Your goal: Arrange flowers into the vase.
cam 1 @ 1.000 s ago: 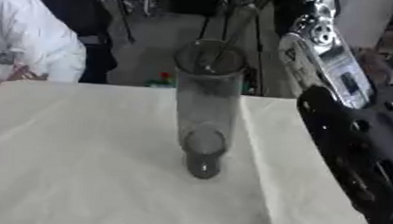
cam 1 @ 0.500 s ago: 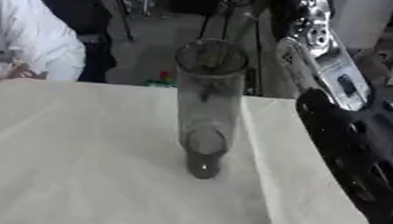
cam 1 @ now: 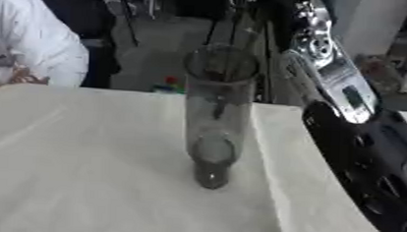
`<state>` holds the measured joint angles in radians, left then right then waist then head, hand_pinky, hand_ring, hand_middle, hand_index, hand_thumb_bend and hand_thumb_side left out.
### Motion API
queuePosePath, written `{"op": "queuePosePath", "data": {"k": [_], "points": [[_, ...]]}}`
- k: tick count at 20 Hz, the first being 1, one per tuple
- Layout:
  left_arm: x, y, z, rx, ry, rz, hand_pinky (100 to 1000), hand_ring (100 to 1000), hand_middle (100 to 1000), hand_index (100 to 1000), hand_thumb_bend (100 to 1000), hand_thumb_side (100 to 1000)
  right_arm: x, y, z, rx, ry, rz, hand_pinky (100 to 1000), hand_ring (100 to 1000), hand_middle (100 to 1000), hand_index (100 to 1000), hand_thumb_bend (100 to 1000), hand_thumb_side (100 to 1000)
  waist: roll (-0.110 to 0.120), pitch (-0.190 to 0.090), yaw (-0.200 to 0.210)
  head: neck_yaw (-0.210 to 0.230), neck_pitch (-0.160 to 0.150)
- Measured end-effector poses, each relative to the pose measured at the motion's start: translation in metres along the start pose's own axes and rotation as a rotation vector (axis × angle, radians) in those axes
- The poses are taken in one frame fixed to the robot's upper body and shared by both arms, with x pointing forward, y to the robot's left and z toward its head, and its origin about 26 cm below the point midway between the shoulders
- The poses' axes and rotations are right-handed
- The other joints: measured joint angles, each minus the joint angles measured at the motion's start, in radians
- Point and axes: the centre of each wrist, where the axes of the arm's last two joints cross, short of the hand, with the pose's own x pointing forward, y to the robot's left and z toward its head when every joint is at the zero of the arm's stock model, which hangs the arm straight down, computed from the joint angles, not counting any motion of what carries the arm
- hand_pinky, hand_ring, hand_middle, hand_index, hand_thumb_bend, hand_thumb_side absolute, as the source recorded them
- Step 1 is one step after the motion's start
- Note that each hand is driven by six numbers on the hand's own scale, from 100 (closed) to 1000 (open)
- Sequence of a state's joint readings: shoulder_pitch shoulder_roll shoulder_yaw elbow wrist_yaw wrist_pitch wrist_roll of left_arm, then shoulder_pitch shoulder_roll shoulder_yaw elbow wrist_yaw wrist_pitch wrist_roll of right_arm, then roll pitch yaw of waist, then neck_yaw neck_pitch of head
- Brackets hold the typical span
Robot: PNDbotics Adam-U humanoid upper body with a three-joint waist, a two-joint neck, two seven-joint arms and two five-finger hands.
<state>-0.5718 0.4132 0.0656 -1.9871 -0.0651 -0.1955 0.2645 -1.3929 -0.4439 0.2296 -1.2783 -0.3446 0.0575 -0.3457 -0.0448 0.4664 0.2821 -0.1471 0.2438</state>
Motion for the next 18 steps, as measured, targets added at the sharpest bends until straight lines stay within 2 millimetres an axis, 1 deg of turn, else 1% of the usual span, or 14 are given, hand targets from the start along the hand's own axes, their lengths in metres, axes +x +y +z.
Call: {"op": "queuePosePath", "data": {"k": [7,12,14,15,16,17,18], "points": [[0.0002,-0.0002,-0.0005,0.004,-0.002,0.002,805,914,900,960,100,1000,0.0002,0.0044,0.0013,0.015,0.032,-0.012,100,100,100,100,100,255,-0.013,-0.002,0.001,0.003,0.0],[0.0002,-0.0002,-0.0005,0.005,-0.004,0.002,804,912,898,959,100,1000,-0.0003,0.0071,0.0028,0.032,0.04,-0.004,100,100,100,100,100,315,-0.02,-0.011,0.003,0.006,-0.001],[0.0002,-0.0002,-0.0005,0.005,-0.004,0.002,804,912,897,959,100,1000,-0.0008,0.0081,0.0035,0.043,0.042,0.012,100,100,100,100,100,314,-0.021,-0.012,0.002,0.006,-0.003],[0.0002,-0.0002,-0.0005,0.005,-0.004,0.002,804,912,898,959,100,1000,-0.0008,0.0081,0.0036,0.046,0.041,0.021,100,183,100,100,100,312,-0.021,-0.013,0.002,0.008,-0.003],[0.0002,-0.0002,-0.0005,0.006,-0.004,0.002,804,912,897,959,100,1000,-0.0008,0.0081,0.0037,0.049,0.041,0.028,134,259,100,100,100,315,-0.022,-0.014,0.002,0.009,-0.003],[0.0002,-0.0002,-0.0005,0.006,-0.004,0.003,804,911,897,959,100,1000,-0.0008,0.0081,0.0037,0.05,0.041,0.033,197,299,100,100,100,319,-0.024,-0.016,0.002,0.011,-0.004],[0.0002,-0.0002,-0.0005,0.006,-0.003,0.004,804,911,897,959,100,1000,-0.0008,0.008,0.0037,0.052,0.041,0.038,222,305,100,100,100,326,-0.025,-0.018,0.001,0.012,-0.004]]}}
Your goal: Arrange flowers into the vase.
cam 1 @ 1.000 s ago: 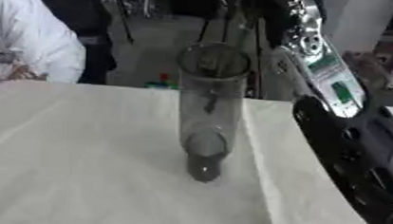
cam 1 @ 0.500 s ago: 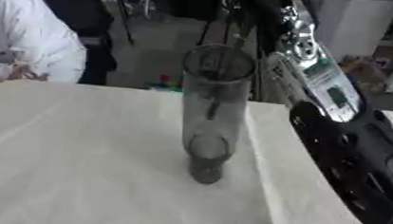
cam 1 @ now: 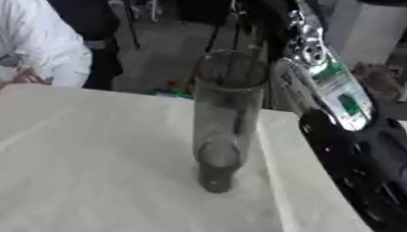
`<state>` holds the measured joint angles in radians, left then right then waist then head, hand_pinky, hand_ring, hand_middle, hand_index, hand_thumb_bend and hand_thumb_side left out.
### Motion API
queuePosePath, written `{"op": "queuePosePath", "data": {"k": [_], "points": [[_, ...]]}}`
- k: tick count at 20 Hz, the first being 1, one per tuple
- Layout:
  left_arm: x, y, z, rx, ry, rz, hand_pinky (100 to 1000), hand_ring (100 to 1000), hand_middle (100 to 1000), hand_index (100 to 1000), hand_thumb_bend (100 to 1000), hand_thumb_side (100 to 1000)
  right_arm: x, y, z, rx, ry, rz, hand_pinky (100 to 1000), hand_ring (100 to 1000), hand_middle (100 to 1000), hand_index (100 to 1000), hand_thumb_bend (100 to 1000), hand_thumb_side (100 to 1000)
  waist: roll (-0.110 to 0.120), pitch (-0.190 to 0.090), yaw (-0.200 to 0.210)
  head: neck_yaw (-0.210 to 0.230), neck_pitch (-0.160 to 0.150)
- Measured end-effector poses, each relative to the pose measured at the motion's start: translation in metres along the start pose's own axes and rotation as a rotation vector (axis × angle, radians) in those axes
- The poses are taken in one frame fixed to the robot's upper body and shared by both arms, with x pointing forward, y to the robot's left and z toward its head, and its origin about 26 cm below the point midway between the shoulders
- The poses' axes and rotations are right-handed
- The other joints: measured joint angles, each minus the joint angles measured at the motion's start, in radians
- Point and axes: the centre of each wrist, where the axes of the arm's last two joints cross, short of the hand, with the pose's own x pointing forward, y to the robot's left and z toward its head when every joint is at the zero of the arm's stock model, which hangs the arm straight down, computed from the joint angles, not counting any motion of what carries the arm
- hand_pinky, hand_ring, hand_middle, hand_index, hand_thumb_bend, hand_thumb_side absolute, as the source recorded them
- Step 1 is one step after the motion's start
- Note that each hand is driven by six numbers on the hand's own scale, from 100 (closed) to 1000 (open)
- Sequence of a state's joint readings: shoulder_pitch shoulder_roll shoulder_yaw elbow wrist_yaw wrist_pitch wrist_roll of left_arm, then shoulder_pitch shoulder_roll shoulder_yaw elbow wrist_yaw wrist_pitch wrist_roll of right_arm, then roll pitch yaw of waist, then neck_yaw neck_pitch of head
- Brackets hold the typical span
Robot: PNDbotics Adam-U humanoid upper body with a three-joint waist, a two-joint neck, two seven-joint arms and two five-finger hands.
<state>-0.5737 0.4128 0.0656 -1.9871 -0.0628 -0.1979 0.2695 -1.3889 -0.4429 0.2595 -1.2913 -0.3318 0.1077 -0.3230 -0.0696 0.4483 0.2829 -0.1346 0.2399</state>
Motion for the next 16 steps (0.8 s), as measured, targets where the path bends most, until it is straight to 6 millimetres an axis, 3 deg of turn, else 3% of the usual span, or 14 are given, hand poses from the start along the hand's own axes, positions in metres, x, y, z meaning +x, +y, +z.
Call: {"op": "queuePosePath", "data": {"k": [13,15,16], "points": [[-0.0001,-0.0006,0.0003,0.003,0.002,0.006,801,901,889,956,100,1000,0.001,0.0011,0.0007,0.034,-0.005,0.021,238,310,100,100,100,409,0.0,-0.002,-0.001,0.001,-0.005],[-0.0002,-0.0012,0.0006,0.006,0.003,0.009,801,900,888,957,100,1000,0.0008,0.0012,0.0015,0.034,-0.005,0.015,238,305,100,100,100,440,0.0,-0.002,-0.002,0.001,-0.005],[-0.0002,-0.0013,0.0006,0.006,0.003,0.009,801,900,887,957,100,1000,0.0005,0.0014,0.0021,0.035,-0.005,0.013,243,303,100,100,100,499,0.0,-0.002,-0.002,0.001,-0.005]]}}
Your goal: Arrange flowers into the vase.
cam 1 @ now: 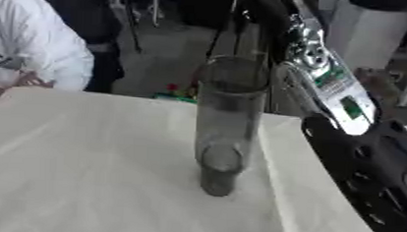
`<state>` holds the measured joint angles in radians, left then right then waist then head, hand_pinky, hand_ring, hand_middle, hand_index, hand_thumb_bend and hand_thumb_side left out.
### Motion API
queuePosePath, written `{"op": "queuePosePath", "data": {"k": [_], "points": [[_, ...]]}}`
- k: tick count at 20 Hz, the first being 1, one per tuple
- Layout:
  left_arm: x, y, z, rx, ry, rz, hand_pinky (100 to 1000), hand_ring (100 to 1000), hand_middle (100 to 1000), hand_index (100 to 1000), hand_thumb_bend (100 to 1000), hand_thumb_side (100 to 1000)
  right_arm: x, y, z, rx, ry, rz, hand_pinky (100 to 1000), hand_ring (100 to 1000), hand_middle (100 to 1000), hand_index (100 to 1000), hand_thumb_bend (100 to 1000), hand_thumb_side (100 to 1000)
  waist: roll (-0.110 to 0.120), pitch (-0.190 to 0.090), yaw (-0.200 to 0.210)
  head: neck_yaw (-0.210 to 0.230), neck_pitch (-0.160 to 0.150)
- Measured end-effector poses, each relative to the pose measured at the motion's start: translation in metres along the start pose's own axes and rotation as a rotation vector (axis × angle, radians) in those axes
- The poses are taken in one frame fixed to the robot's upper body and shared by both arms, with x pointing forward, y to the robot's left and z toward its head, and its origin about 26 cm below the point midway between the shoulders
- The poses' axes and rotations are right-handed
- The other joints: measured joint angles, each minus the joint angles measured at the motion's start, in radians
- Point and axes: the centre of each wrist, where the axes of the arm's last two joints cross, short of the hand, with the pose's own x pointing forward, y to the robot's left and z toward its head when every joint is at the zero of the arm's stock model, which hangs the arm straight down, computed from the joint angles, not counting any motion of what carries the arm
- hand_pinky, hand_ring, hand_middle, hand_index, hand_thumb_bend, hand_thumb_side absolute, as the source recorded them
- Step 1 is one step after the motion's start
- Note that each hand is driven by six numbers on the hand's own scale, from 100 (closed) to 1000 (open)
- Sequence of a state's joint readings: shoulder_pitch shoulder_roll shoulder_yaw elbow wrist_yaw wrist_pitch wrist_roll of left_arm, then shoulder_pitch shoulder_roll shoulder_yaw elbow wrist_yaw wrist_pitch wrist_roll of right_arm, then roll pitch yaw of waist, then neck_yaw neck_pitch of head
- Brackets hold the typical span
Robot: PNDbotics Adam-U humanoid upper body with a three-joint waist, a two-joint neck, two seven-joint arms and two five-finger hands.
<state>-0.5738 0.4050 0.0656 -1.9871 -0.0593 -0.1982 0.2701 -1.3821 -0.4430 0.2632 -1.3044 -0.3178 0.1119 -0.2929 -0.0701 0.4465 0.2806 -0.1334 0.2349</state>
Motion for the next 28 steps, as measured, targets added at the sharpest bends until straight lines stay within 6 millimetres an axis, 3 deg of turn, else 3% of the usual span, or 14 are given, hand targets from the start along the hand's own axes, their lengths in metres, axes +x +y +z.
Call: {"op": "queuePosePath", "data": {"k": [4,15,18,28], "points": [[0.0,0.0,0.0,0.001,0.0,0.001,800,897,887,957,100,1000,-0.0003,0.0006,0.0007,0.008,-0.001,0.001,261,329,100,100,151,586,0.0,0.0,-0.003,0.002,0.0],[0.0,0.0,0.0,0.001,0.001,0.002,799,892,886,957,100,1000,-0.0024,0.0,0.0027,0.01,-0.006,0.001,288,359,102,100,144,635,0.002,-0.005,-0.008,0.009,0.0],[0.0,0.0,0.0,0.001,0.001,0.002,799,891,886,957,100,1000,-0.0035,0.0002,0.0034,0.017,-0.01,0.014,306,376,153,100,167,666,0.004,-0.006,-0.008,0.009,0.0],[0.0,0.0,0.0,0.002,0.001,0.002,799,888,884,956,100,1000,-0.0079,-0.0013,0.0062,0.042,-0.024,0.05,346,405,202,209,178,704,0.006,-0.006,-0.014,0.009,0.0]]}}
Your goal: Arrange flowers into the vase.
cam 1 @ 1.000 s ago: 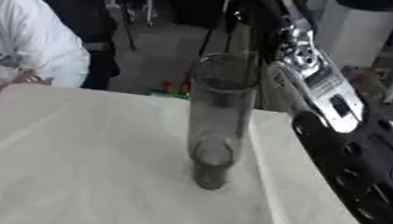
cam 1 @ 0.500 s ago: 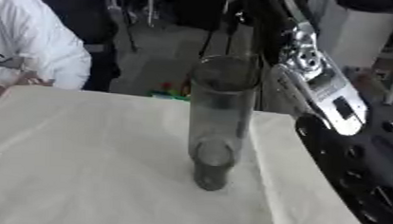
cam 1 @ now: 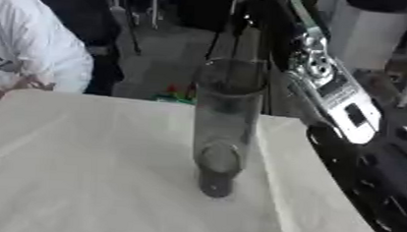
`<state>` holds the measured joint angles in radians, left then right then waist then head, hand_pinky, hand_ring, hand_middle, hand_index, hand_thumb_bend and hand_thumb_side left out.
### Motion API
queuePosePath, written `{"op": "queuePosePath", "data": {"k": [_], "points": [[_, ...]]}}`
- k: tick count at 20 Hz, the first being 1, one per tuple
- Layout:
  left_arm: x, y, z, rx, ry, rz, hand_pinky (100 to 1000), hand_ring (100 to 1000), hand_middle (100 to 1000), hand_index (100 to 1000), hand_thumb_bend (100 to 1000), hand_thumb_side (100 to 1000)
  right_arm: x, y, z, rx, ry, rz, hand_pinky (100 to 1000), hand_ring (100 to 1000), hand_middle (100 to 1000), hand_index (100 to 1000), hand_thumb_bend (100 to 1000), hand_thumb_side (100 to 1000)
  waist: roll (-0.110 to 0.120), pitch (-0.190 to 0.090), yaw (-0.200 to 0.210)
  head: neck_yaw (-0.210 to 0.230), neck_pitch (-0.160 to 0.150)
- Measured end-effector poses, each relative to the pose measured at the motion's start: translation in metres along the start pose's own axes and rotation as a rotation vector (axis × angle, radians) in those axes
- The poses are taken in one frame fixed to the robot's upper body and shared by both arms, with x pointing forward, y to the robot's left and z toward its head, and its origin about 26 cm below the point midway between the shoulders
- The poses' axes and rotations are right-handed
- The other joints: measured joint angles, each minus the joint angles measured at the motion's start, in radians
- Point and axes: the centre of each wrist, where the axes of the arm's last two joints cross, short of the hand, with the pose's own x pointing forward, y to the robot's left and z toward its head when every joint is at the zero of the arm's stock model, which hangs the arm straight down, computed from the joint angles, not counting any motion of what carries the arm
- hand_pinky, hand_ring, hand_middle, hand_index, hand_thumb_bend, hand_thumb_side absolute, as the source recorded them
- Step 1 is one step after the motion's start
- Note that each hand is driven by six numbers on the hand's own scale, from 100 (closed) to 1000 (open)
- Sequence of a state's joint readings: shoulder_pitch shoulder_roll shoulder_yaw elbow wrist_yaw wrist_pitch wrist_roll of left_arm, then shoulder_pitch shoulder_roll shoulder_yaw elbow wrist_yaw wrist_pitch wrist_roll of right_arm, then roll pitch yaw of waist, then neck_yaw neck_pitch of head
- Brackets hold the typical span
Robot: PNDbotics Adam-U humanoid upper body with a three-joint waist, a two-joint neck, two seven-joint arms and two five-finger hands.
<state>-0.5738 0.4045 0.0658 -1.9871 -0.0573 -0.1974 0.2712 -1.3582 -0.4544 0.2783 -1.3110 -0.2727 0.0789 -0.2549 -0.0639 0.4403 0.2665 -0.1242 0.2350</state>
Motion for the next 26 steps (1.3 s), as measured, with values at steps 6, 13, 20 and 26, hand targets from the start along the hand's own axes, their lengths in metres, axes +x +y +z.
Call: {"op": "queuePosePath", "data": {"k": [6,13,20,26], "points": [[0.0,0.0,0.0,0.002,0.002,0.0,799,886,884,954,100,1000,-0.0012,-0.0028,0.0009,0.005,-0.003,0.027,351,409,206,226,173,708,0.0,0.0,-0.002,0.003,0.0],[0.0,0.0,0.0,0.006,0.006,-0.002,799,886,885,954,100,1000,-0.0018,-0.0023,0.0014,0.011,-0.002,0.042,355,411,209,231,146,709,0.0,-0.004,-0.003,0.005,0.0],[0.0,0.0,0.0001,0.008,0.008,-0.002,800,885,885,953,100,1000,-0.0024,-0.0053,0.0035,0.008,-0.021,0.057,382,427,228,302,162,753,0.0,-0.006,-0.008,0.009,0.0],[-0.0001,0.0001,0.0003,0.009,0.009,-0.003,801,885,885,953,100,1000,-0.0037,-0.0081,0.0062,0.031,-0.044,0.095,412,449,256,367,169,762,0.0,-0.009,-0.014,0.012,0.0]]}}
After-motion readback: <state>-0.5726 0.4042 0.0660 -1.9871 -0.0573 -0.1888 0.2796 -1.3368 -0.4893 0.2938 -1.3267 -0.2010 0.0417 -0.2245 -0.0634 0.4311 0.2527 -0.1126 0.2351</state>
